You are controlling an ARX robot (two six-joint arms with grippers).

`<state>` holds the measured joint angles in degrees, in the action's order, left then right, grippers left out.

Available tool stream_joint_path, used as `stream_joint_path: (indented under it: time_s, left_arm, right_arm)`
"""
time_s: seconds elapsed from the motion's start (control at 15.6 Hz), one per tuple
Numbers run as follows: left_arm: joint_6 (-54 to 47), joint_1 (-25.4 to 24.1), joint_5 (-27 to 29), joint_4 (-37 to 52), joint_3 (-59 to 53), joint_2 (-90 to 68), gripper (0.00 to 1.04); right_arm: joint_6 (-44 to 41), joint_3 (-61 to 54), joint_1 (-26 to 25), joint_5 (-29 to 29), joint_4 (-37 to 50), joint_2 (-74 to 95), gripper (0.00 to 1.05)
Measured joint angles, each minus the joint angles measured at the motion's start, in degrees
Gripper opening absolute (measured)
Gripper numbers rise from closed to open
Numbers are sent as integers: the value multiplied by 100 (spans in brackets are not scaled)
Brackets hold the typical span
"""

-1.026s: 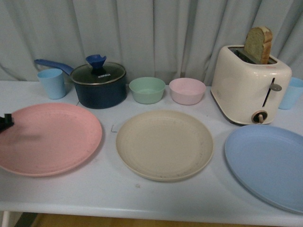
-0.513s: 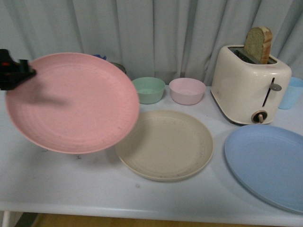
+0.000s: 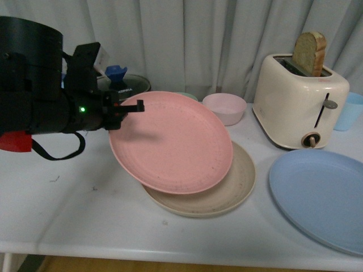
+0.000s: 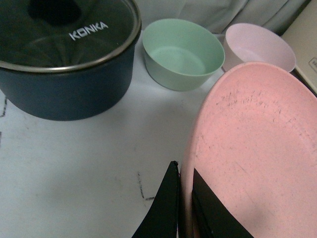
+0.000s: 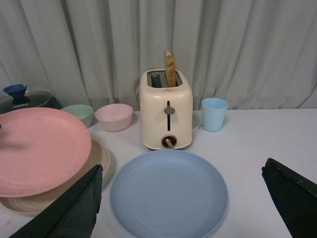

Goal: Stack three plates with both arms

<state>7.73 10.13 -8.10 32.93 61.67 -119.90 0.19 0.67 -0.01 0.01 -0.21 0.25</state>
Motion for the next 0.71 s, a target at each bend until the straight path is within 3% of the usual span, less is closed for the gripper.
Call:
stream_joint_path:
  time_s: [0.26, 0.71]
  left_arm:
    - [286, 450, 138, -111, 533, -629, 3]
    - [323, 476, 63, -267, 568, -737, 3]
  right_arm:
    - [0, 0, 0, 2, 2, 0, 98]
    - [0, 0, 0, 0, 2, 0, 98]
